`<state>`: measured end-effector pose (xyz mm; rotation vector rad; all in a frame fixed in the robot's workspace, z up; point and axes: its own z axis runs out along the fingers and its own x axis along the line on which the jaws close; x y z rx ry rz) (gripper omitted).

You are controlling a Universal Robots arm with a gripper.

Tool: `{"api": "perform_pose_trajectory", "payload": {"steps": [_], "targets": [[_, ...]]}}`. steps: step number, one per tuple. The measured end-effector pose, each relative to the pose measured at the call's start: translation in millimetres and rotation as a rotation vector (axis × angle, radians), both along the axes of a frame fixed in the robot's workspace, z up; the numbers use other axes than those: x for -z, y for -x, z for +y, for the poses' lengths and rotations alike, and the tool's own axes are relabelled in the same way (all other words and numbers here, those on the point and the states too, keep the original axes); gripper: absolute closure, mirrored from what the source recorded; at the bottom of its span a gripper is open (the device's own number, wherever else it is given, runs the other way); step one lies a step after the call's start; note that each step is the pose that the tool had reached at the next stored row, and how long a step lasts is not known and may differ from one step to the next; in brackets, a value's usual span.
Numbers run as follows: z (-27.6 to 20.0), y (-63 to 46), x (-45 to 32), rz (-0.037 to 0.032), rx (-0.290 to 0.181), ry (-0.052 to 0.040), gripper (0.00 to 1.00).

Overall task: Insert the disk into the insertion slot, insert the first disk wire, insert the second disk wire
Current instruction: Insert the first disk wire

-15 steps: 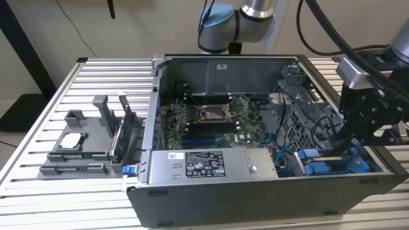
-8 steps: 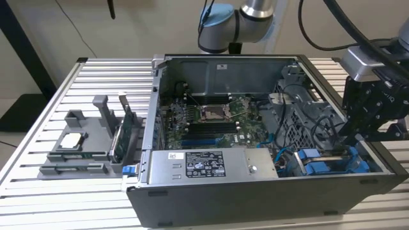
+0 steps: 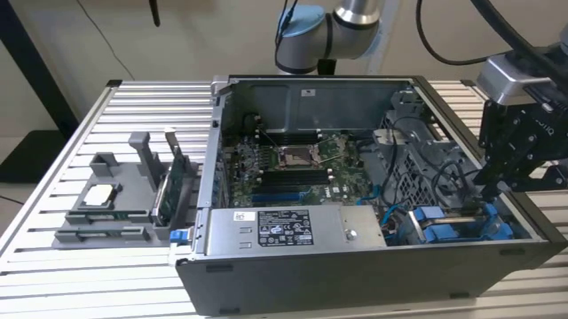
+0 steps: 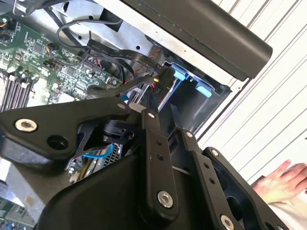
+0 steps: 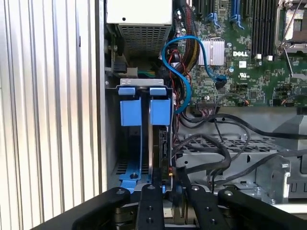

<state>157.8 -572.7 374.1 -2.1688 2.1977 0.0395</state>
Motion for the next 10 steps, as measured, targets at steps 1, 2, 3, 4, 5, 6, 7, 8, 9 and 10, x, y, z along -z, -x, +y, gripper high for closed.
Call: {"api": "perform_pose_trajectory", "payload": {"steps": [1,2,3,4,5,6,7,8,9,10], "targets": [[0.0,0.0,-0.9,0.0,0.0,0.0005,0.73],[0.0,0.0,-1.7,0.0,0.0,0.0008,0.73],[0.0,0.0,-2.3,0.0,0.0,0.0011,0.73],[0.0,0.0,-2.8,0.0,0.0,0.0014,0.73],[0.0,0.0,-3.1,0.0,0.0,0.0017,0.73],[0.0,0.0,-3.4,0.0,0.0,0.002,0.73],[0.0,0.0,-3.5,0.0,0.0,0.0022,0.73],[0.0,0.0,-3.6,0.0,0.0,0.0023,0.73],[0.0,0.0,-3.8,0.0,0.0,0.0025,0.73],[0.0,0.0,-4.1,0.0,0.0,0.0027,0.73]]}}
